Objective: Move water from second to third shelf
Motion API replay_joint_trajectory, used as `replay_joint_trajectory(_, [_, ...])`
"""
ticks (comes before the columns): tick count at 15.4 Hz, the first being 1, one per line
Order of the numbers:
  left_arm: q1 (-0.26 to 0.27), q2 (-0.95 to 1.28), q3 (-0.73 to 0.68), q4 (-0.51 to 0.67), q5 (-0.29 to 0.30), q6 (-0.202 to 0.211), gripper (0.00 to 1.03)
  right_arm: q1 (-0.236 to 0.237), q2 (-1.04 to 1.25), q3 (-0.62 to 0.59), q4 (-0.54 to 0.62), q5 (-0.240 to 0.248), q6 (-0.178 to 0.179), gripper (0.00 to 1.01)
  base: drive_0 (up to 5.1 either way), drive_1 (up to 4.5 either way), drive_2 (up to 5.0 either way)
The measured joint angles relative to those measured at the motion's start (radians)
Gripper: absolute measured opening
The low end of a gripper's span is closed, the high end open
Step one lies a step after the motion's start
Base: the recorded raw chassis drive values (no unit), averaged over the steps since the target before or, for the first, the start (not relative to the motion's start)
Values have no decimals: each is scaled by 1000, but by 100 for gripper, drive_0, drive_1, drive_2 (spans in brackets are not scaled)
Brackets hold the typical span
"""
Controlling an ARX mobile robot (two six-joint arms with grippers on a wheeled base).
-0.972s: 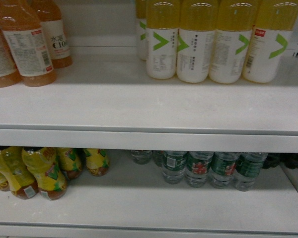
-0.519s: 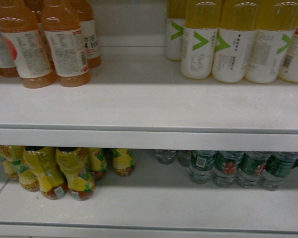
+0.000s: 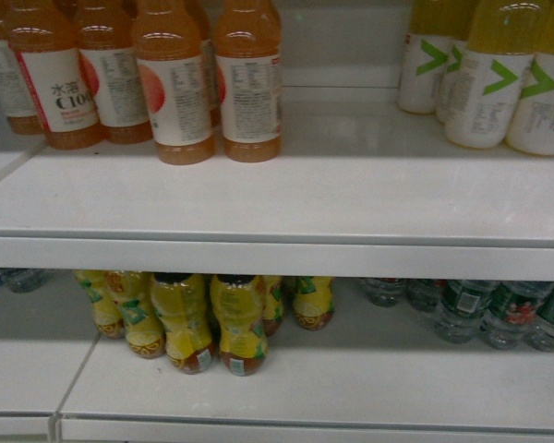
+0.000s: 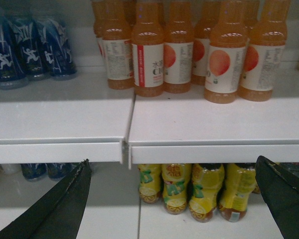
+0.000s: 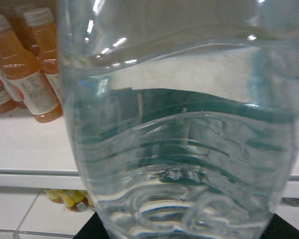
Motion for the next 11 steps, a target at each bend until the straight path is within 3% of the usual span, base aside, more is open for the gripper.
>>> replay_joint_trajectory(11, [0,0,0,3,0,0,98,0,0,0,0,-1,0,39,-499,242,242])
